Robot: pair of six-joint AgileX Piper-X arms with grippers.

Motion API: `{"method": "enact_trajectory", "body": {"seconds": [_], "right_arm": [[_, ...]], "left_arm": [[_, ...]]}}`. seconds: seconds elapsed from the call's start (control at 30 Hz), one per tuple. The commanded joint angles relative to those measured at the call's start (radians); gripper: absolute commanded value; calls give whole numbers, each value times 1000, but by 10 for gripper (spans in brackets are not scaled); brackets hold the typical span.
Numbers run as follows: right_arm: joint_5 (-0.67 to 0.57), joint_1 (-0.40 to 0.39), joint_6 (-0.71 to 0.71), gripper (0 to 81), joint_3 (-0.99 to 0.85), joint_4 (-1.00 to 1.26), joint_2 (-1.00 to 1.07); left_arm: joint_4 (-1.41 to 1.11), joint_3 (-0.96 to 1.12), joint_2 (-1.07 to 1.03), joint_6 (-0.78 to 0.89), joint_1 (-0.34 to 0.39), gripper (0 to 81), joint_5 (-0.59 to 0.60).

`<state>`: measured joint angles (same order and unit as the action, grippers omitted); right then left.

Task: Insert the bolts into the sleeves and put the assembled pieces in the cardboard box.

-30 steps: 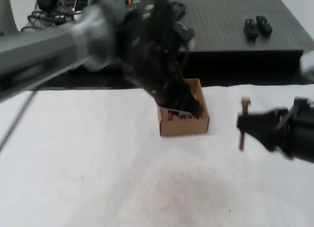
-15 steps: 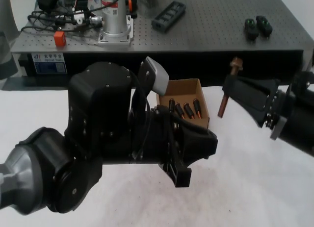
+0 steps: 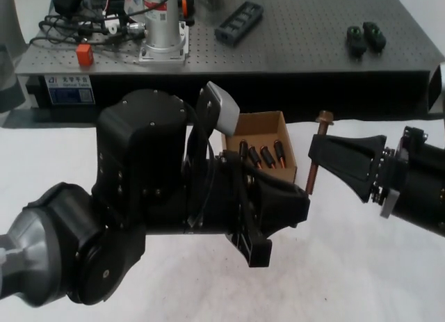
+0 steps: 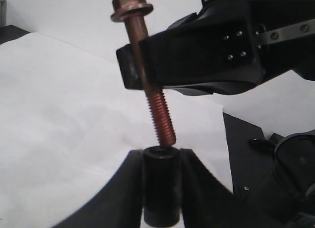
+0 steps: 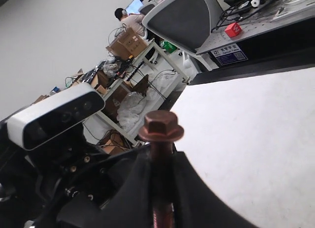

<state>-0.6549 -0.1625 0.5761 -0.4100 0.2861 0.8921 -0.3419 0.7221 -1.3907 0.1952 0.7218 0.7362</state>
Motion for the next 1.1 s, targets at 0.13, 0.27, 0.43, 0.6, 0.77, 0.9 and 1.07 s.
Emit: {"method": "enact_trajectory", "body": {"seconds": [0.13, 0.27, 0.43, 0.6, 0.77, 0.9, 1.07], "right_arm": [[-45, -7, -17, 13, -2, -9, 1], [-47, -32, -39, 13, -2, 24, 1], [-43, -50, -39, 13, -2, 28, 1], [-43, -49, -64, 13, -2, 25, 1], [-28, -49, -91, 13, -2, 4, 1], [-28, -49, -103, 13, -2, 4, 1], [-28, -49, -128, 13, -2, 4, 1]], "left_arm": [[-34, 6, 15, 3, 1, 6, 39], [-34, 6, 15, 3, 1, 6, 71], [-34, 6, 15, 6, 1, 6, 90], [-34, 6, 15, 16, 1, 6, 37], [-64, 6, 15, 56, 1, 6, -50], [-115, 6, 15, 56, 1, 6, -50], [-128, 6, 15, 59, 1, 6, -52]]}}
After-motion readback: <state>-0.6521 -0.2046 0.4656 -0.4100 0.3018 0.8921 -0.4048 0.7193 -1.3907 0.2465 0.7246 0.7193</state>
